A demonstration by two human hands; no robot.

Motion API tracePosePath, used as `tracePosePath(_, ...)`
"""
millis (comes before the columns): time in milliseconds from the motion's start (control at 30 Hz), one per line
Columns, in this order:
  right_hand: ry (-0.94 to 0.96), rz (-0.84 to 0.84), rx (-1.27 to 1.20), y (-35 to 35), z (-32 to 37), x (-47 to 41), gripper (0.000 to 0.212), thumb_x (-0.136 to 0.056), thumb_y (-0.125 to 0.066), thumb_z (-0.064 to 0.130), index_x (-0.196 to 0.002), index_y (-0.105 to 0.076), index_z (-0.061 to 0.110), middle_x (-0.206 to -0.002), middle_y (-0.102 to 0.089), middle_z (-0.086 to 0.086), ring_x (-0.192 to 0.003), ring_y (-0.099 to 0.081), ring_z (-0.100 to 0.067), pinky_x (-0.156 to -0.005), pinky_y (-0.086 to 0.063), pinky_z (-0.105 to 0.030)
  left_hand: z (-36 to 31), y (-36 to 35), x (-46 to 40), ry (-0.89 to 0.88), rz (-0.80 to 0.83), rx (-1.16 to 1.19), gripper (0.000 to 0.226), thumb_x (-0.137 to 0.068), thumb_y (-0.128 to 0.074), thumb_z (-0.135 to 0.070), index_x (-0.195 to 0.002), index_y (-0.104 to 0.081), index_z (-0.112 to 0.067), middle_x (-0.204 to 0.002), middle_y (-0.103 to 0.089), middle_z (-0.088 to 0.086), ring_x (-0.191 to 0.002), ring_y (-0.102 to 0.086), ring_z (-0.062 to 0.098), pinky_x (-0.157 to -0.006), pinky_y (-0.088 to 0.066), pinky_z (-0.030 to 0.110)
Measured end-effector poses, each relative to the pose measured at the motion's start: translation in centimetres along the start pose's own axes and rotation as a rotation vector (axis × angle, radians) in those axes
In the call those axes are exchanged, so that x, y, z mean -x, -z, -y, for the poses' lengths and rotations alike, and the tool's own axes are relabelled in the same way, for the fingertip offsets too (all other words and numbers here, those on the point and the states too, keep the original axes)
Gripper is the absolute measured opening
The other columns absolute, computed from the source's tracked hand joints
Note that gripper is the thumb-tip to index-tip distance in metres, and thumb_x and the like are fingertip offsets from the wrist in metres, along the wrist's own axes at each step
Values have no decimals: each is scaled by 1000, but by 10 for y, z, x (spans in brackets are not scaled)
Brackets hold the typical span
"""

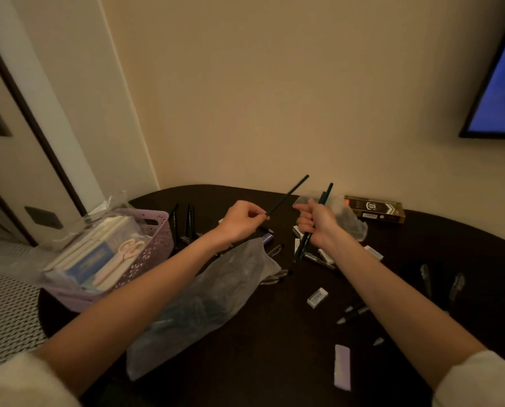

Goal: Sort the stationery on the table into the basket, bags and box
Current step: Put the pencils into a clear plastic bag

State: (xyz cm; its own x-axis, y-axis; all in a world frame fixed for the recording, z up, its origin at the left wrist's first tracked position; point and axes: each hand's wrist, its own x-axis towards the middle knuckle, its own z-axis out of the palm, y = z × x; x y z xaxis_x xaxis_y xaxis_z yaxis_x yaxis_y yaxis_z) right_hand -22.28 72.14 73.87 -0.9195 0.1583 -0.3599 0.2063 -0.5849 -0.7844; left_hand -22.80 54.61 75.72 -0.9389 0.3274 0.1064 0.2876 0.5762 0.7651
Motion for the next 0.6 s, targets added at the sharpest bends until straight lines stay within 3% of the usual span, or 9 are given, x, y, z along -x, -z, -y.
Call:
tracePosePath(167,108,81,78,-10,5,34,30,-91,-60,37,-85,-54,8,-47,-26,8,-33,-21,-3,-30,-18,-16,-13,4,48,-109,46,-37,18,-93,-59,-13,-107,-71,-8,-86,-66,-4,-71,-57,2,-60,-44,8)
tracePosePath(300,207,-81,70,-12,15,50,32,-99,-43,21,-68,-43,12,-56,-32,2,-31,-25,-3,-31,-19,-16,-18,12,57,-112,-28,33,18,-93,-61,-17,-108,-68,-10,-90,-67,-1,-75,-61,5,-64,-50,15)
tracePosePath(400,290,-275,-75,-1,24,64,24,-100,-39,17,-77,-45,11,-63,-40,-1,-48,-36,-8,-43,-30,-20,-12,16,53,-28,-190,52,19,-96,-56,-19,-108,-65,-8,-84,-64,-1,-67,-60,7,-58,-50,17)
tracePosePath(467,294,-306,-104,8,27,68,14,-100,-40,19,-95,-49,10,-70,-45,0,-62,-42,-10,-55,-37,-24,-7,15,45,35,-250,-62,20,-96,-56,-19,-108,-65,-6,-84,-64,1,-70,-61,10,-68,-55,26)
tracePosePath(533,269,-315,-65,17,24,68,16,-100,-39,21,-96,-50,11,-73,-47,0,-67,-44,-10,-58,-38,-25,-5,10,35,80,-210,-178,20,-94,-60,-22,-99,-68,-4,-77,-65,3,-68,-61,12,-71,-55,31)
tracePosePath(600,261,-322,25,25,20,68,18,-100,-37,25,-101,-49,13,-73,-49,1,-63,-43,-10,-53,-34,-23,-8,3,26,122,-84,-298,29,-88,-67,-32,-87,-70,-3,-70,-64,5,-63,-59,15,-62,-50,31)
